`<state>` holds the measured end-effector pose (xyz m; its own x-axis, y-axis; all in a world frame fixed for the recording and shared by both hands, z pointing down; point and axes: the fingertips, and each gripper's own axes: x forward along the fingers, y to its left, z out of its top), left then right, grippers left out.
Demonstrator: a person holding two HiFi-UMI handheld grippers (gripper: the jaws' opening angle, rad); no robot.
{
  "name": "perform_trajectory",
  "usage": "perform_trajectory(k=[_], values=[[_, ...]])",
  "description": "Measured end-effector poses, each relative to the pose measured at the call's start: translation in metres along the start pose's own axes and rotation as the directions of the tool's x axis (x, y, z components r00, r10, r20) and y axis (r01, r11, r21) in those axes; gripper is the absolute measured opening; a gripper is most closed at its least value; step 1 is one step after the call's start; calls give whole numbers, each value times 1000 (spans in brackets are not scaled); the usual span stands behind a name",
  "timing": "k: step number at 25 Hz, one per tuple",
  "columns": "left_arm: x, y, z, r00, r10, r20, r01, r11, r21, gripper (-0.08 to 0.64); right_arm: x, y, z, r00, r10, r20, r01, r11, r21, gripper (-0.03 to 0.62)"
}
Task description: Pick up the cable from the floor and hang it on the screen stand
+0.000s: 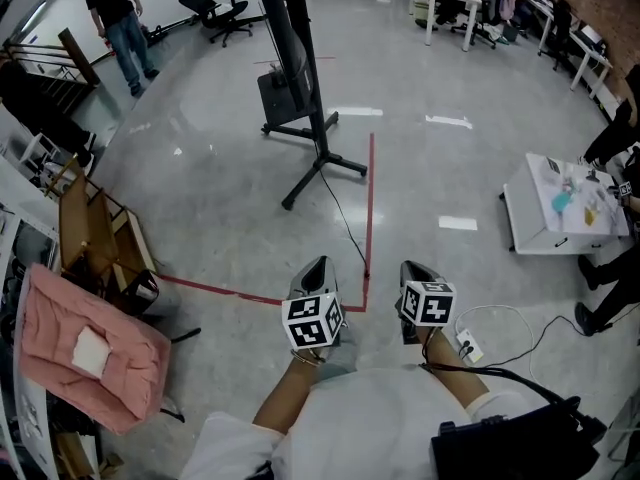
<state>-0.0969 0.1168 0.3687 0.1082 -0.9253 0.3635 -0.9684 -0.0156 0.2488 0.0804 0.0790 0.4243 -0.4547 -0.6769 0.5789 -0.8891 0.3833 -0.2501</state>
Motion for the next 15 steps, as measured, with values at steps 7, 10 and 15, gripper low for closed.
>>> perform_trajectory(k=[7, 10, 15], values=[[69, 30, 26, 999, -6, -37, 7, 999, 33, 3, 70, -2, 35, 999, -1, -35, 2, 1000, 21, 17], [96, 45, 35, 998, -9, -55, 11, 999, 37, 3, 99, 0, 51, 999, -2, -48, 3, 1000, 24, 17], [137, 65, 40, 995, -20, -103, 23, 999, 35, 3, 141, 2, 75, 999, 0, -54, 2, 999, 38, 17]])
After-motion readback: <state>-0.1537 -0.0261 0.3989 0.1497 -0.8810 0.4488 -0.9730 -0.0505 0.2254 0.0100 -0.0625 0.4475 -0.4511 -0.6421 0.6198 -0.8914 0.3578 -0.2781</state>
